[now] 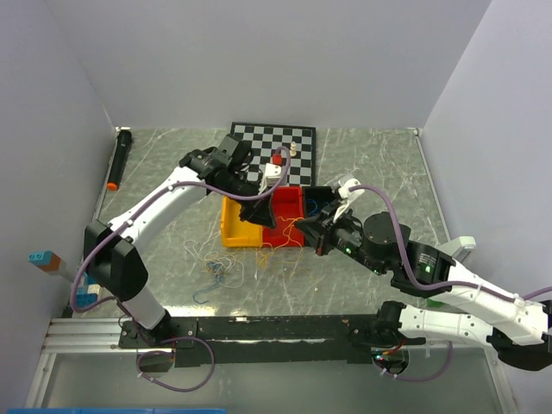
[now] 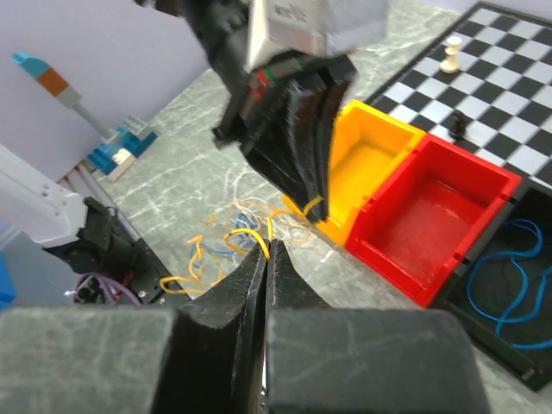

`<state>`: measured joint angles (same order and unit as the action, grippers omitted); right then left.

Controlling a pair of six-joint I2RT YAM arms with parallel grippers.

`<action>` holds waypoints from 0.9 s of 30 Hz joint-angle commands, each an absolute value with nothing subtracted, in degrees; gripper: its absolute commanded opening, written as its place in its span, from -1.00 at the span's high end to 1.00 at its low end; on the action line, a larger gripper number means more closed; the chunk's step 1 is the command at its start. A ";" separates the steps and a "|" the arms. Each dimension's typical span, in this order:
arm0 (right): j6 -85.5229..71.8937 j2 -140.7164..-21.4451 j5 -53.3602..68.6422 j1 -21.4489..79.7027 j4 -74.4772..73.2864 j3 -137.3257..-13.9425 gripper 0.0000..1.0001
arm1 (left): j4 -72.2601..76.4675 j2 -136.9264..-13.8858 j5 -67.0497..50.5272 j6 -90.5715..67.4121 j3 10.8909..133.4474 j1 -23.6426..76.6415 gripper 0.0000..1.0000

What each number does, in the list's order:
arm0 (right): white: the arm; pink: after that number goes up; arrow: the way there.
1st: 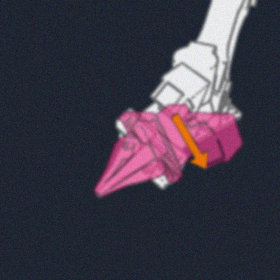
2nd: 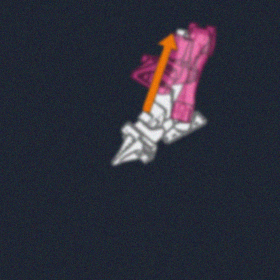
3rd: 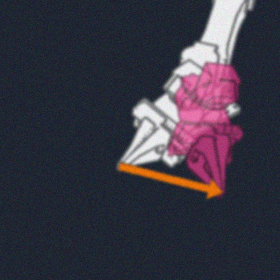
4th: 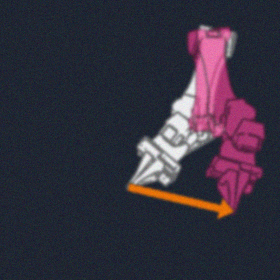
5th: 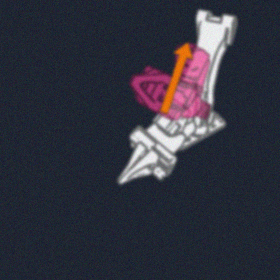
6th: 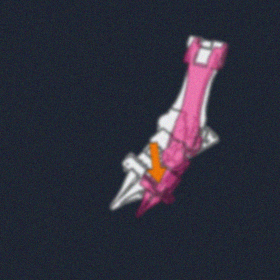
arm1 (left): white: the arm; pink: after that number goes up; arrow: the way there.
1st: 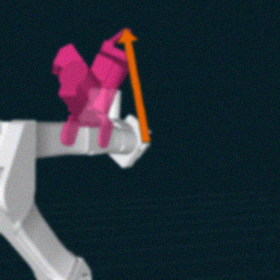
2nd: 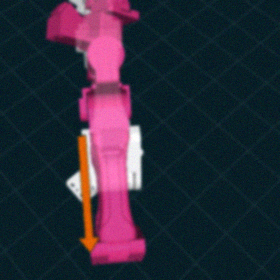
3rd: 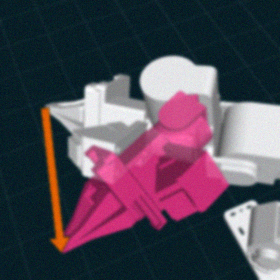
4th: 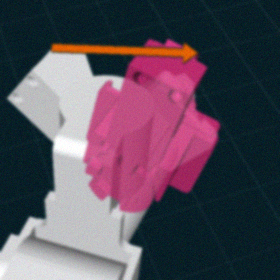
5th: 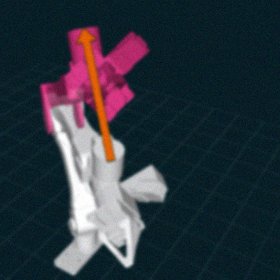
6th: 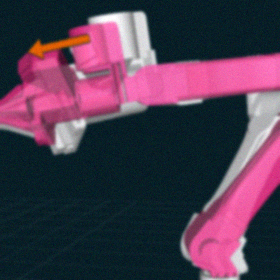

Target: Untangle the cables

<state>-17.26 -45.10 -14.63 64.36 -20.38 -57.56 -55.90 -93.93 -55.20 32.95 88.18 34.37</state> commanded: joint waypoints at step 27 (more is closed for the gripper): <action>-24.78 -36.64 -21.88 64.34 -31.73 -44.92 -0.10 | -42.03 -77.52 -35.44 17.86 90.71 28.92 0.99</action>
<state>-23.35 -33.65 -23.27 64.34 -33.50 -47.77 -47.81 -81.43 -39.46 22.26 88.09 28.91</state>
